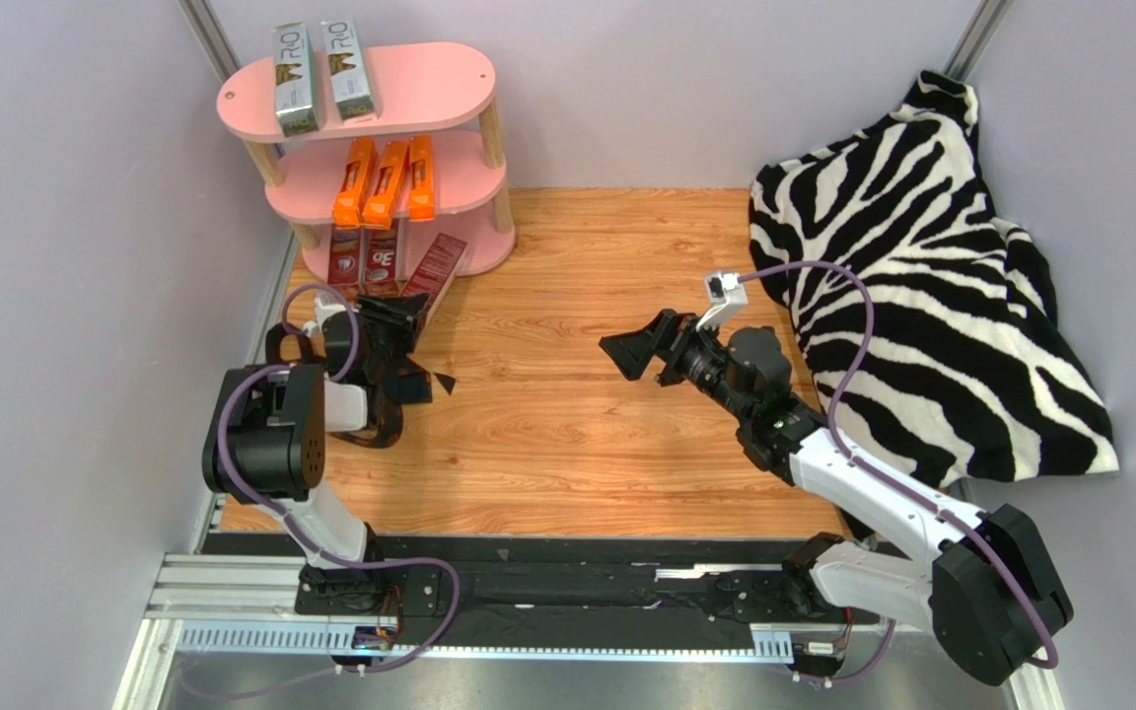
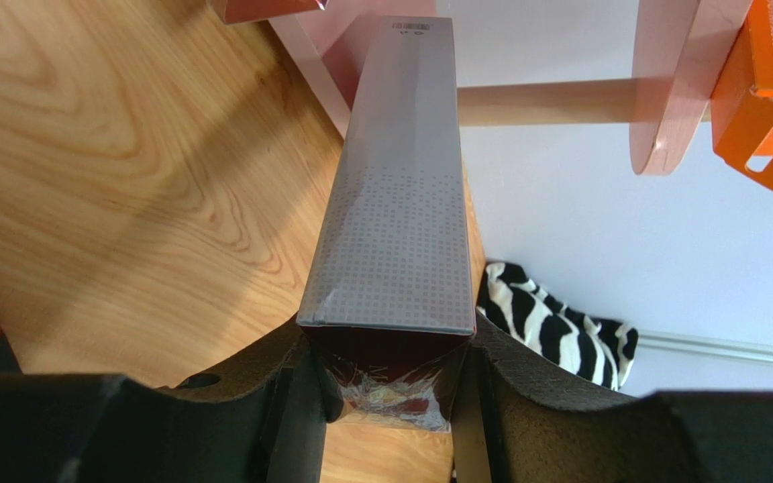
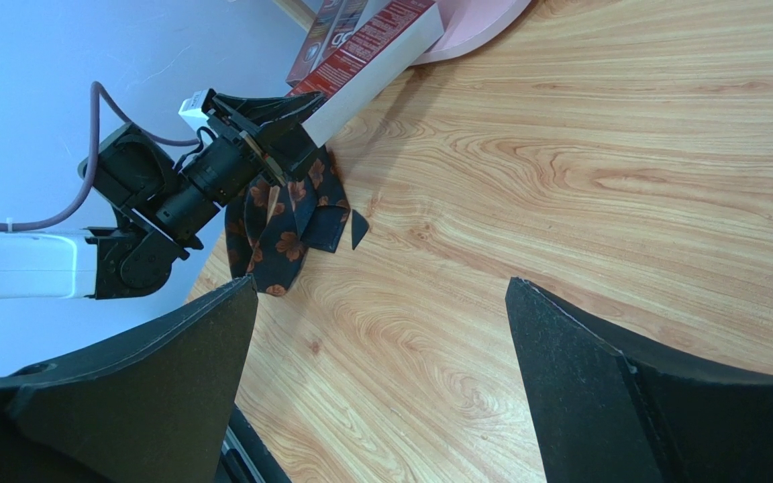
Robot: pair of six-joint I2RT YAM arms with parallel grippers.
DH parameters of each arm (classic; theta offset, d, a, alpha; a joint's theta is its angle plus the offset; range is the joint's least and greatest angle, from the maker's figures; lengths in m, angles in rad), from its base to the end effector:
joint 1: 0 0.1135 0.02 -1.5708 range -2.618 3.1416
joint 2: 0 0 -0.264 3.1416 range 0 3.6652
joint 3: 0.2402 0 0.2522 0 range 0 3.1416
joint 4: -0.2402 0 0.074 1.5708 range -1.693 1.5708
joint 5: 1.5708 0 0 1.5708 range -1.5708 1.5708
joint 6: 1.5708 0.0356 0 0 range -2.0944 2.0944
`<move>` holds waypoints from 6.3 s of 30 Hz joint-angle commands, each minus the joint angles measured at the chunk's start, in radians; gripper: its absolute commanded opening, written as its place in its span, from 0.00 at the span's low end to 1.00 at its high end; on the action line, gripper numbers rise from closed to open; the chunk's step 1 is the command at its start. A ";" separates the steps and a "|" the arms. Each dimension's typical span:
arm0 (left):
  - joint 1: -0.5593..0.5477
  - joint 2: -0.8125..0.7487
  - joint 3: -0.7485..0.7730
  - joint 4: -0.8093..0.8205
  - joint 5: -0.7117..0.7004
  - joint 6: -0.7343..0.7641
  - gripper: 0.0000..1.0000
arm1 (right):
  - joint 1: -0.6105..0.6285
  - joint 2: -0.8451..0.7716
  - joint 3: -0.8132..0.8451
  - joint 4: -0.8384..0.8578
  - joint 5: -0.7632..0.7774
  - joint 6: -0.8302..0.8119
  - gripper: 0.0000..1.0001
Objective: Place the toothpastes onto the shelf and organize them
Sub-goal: Place the toothpaste on the shelf, then adjust the toothpaste on the shelf.
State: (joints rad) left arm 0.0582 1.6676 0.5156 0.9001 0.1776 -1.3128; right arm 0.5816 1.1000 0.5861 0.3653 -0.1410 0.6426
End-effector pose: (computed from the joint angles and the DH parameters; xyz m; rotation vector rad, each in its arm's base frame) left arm 0.3054 0.0115 0.1497 -1.1267 1.5897 -1.0246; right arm 0.2071 0.1421 0.2644 -0.0553 1.8285 1.0094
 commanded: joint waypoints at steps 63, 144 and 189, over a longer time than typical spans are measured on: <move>-0.113 0.428 0.551 -0.159 -0.099 -0.190 0.57 | -0.052 -0.054 -0.074 0.064 0.037 0.014 1.00; -0.121 -0.289 -0.021 -0.116 0.063 0.310 0.99 | -0.072 0.001 -0.097 0.126 -0.012 0.049 1.00; 0.358 0.086 0.004 0.057 0.273 0.230 0.50 | -0.094 0.130 -0.112 0.179 0.000 0.038 1.00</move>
State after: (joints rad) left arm 0.3962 1.7351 0.4805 0.8745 0.4404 -1.0916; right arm 0.4938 1.2247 0.4679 0.4908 -0.1585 0.6903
